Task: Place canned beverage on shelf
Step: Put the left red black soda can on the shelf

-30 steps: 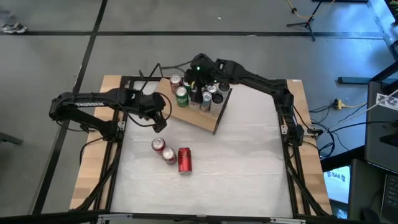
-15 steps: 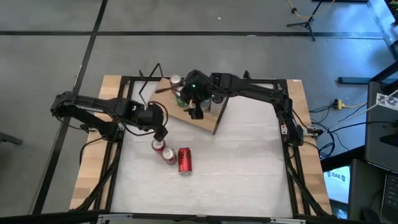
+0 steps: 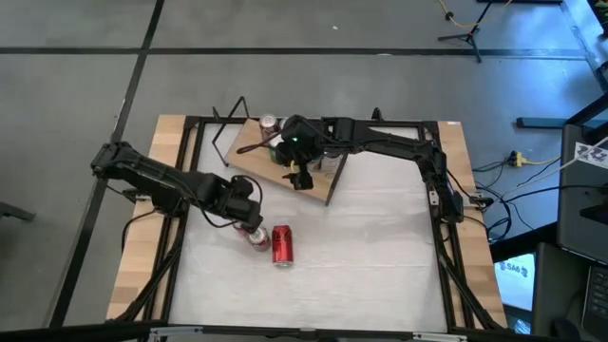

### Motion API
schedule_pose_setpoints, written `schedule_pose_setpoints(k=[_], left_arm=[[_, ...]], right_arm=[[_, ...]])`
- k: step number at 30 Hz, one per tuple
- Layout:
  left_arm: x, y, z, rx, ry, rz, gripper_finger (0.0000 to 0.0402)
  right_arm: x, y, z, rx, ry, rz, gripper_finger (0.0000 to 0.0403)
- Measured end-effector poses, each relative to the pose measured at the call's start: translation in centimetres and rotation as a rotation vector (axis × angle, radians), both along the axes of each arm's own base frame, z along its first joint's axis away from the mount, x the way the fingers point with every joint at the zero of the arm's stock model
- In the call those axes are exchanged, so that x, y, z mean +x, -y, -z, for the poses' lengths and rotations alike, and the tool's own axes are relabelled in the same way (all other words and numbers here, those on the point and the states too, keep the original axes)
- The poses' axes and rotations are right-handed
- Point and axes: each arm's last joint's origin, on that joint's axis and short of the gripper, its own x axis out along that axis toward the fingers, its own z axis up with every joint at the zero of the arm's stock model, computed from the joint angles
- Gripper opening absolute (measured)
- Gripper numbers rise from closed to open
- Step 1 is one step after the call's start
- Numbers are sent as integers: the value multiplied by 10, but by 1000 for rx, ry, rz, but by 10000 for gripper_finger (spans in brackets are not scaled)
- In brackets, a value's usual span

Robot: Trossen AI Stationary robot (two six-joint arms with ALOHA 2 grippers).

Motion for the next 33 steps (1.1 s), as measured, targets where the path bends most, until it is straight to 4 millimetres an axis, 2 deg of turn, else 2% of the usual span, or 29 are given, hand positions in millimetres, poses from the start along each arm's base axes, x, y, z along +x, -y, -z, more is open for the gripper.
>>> schedule_pose_setpoints(k=[14, 24, 33], left_arm=[[8, 21, 24, 9, -109, -32, 360], [18, 26, 42, 36, -187, 5, 359], [18, 26, 42, 40, -186, 9, 317]], right_arm=[[-1, 0, 1, 7, -7, -5, 360], [-1, 0, 1, 8, -7, -5, 360], [-2, 0, 2, 11, -30, -4, 360]])
